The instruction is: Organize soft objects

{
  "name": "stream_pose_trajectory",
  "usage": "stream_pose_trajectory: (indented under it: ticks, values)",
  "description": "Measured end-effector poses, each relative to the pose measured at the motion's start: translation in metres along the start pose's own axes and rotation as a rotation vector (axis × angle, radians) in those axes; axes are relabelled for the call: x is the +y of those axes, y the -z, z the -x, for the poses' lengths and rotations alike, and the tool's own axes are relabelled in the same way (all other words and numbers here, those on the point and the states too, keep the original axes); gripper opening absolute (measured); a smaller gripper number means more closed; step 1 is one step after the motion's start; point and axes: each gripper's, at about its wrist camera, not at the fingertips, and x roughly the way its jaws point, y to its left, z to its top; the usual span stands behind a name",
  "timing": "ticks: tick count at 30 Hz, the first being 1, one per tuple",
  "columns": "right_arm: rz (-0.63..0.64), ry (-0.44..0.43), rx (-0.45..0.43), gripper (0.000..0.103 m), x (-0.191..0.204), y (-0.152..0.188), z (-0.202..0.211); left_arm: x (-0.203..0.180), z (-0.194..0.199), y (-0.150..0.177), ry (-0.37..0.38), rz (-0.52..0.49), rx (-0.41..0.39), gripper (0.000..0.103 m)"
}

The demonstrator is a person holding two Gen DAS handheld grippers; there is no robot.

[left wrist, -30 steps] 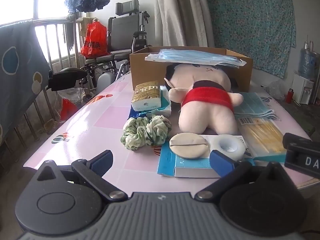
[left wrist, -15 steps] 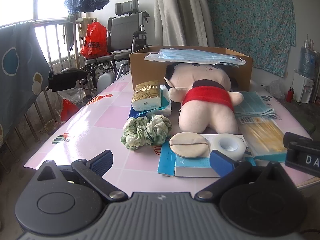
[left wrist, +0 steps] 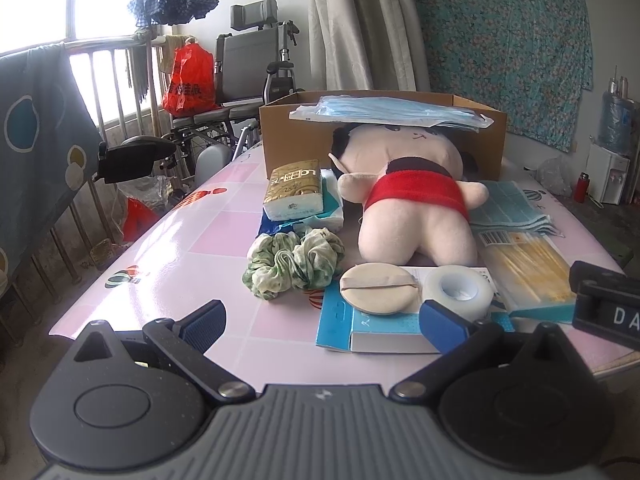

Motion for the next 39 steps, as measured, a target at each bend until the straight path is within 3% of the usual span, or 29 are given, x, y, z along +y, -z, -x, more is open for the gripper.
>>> stream_pose_trajectory:
  ticks: [39]
  values:
    - [0.003, 0.004, 0.005, 0.102, -0.0007, 0.0006, -0.0026, 0.0, -0.0009, 0.0003, 0.004, 0.009, 0.006, 0.103]
